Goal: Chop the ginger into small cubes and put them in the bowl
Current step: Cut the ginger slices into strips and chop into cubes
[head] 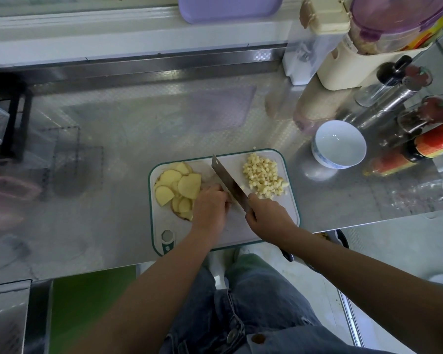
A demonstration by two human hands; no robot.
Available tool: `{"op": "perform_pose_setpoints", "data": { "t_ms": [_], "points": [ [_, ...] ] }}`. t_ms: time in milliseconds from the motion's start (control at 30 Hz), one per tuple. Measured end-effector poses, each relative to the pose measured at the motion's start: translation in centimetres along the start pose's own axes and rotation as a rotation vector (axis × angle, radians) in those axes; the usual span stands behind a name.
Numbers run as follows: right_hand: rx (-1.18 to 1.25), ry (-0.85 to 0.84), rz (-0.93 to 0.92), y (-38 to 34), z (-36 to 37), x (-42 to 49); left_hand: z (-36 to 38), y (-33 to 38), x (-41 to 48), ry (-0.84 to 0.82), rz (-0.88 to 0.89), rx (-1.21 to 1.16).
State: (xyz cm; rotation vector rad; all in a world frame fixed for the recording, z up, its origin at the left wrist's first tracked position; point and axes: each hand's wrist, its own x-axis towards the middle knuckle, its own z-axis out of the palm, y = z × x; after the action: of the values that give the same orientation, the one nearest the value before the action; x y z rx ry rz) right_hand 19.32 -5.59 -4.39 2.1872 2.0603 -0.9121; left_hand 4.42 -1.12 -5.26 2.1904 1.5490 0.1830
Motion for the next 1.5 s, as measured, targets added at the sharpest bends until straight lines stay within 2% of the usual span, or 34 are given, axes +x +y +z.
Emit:
{"op": "perform_pose_setpoints", "data": {
  "t_ms": [400, 733, 1067, 1300, 1500],
  "points": [
    [0.067, 0.087, -0.04, 0.1, -0.6, 0.0, 0.1, -0.6, -0.5, 0.023, 0.015, -0.042],
    [-0.015, -0.035, -0.03, -0.1, -1.2, -0.3, 0.1, -0.5, -0.6, 0.037, -0.018, -0.053],
    [0.017, 0.03, -0.02, -0.5, 0.5, 0.0, -0.1, -0.3, -0.5, 0.015, -0.033, -0.018],
    [0.07, 0.072, -0.045, -0.5, -1.1, 0.1, -0.1, -0.2, -0.5, 0.044, -0.053, -0.044],
    [0.01, -0.003, -0.065, -0.8, -1.9, -0.3, 0.0, -0.2, -0.3, 0.049, -0.065, -0.042]
  ]
}}
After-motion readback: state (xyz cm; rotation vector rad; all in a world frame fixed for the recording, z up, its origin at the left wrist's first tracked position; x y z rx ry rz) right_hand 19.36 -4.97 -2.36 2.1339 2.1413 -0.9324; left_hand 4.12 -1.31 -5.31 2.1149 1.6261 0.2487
